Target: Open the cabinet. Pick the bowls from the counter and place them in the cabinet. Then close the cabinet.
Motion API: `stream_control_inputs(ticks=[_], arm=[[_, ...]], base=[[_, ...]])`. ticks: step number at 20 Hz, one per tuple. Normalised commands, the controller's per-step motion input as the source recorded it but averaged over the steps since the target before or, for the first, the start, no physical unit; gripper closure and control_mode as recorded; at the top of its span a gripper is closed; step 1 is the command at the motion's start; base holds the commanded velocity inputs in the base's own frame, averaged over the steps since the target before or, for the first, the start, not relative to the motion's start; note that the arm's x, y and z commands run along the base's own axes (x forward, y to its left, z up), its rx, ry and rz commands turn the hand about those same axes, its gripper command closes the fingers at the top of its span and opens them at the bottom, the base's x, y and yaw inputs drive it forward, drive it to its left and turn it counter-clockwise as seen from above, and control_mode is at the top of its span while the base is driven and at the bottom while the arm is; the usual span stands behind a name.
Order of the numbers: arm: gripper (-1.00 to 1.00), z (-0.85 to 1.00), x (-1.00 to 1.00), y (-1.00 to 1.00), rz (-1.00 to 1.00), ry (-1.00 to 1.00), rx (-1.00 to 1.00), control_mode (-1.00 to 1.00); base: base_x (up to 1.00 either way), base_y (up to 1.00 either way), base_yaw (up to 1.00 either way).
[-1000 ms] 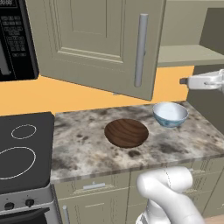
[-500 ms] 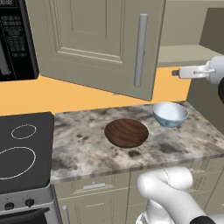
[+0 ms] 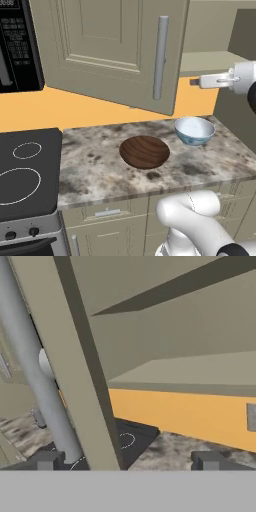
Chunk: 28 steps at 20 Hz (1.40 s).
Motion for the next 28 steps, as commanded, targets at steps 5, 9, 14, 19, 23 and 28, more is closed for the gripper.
stream_control_inputs(ticks=[5, 9, 14, 19, 23, 28], arm=[[-1.00, 0.00, 0.05, 0.43, 0.13, 0.00, 0.00, -1.00], [-1.00, 0.00, 0.00, 0.37, 0.12, 0.00, 0.00, -1.00], [-1.00, 0.00, 0.00, 0.38, 0.13, 0.00, 0.00, -1.00], [-1.00, 0.00, 0.00, 0.39, 0.13, 0.00, 0.00, -1.00], [-1.00, 0.00, 0.00, 0.38, 0.13, 0.00, 0.00, -1.00], [-1.00, 0.00, 0.00, 0.39, 0.13, 0.00, 0.00, -1.00]], base=[[0.00, 0.00, 0.00], [0.00, 0.00, 0.00], [0.00, 0.00, 0.00], [0.00, 0.00, 0.00], [0.00, 0.00, 0.00], [0.00, 0.00, 0.00]])
